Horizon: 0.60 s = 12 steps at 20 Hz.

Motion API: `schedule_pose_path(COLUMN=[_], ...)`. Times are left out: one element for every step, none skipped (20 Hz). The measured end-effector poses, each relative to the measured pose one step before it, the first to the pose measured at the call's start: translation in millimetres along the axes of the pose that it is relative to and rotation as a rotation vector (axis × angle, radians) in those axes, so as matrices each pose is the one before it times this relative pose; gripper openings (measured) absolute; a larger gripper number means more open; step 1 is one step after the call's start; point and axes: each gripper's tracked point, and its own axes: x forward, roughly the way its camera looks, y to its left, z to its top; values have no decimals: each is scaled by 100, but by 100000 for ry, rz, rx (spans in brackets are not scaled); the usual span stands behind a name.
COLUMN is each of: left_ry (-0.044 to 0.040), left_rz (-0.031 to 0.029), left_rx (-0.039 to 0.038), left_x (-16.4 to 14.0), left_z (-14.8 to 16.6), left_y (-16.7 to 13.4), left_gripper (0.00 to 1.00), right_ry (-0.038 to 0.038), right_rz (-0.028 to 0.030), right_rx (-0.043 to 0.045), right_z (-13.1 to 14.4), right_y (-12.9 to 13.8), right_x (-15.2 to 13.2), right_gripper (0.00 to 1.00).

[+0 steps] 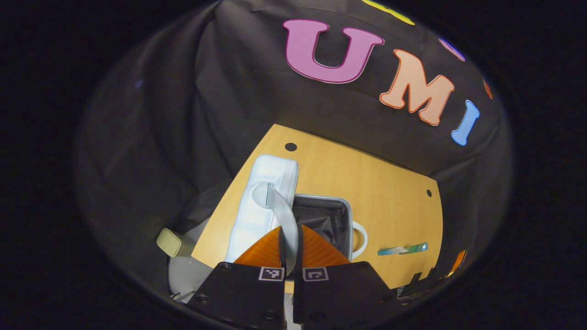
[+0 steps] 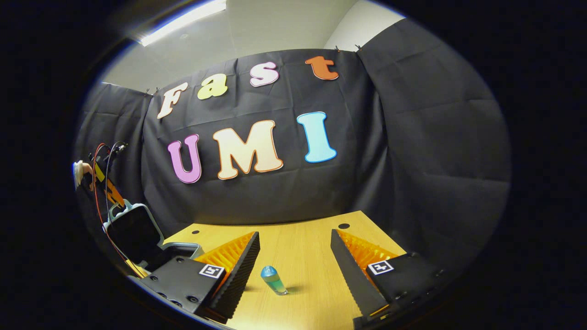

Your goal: First open the suitcase, pack the skin care products into it, and then close the suitcase.

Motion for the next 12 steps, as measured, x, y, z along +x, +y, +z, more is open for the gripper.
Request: schedule_pose_path(left_ry=[-1058,-1113,-655,-447,126,113,293,283,1414,1521,1450,1374], left_rz=[2635,2627,2253,2246,2770,3324,3408,2805,1545,990,889,348], left_rx=[-1191,-388,467,392,530,715,629,201,-817,-1389,-1430,-1062], left_x=[-115,-86,96,239,569,516,554,549,599,914,743,616], left_z=[69,109,113,-63,-125,-228,-328,-393,-701,-840,-860,-892], left_y=[1413,1825,1471,1327,1278,1886,1914,1592,1292,1105,1075,1165], left_gripper=[0,0,0,0,0,0,0,0,0,0,0,0], right_ry=[74,106,-361,-356,-98,-93,-22,-58,-355,92,85,-608], right_rz=[-51,-255,-337,-300,-123,-254,-118,-212,-629,-624,-494,-429], right_rx=[-308,-545,-547,-398,-247,-278,-342,-882,-1224,-707,-197,80], right_z=[-18,23,122,157,-12,3,-122,-11,-79,81,-48,275], right_y=[236,257,196,257,317,320,340,340,241,119,221,249], right_x=[-16,-15,2,-23,-30,-5,55,46,185,126,133,97], right_gripper=[97,97,97,97,93,93,97,97,97,97,97,93])
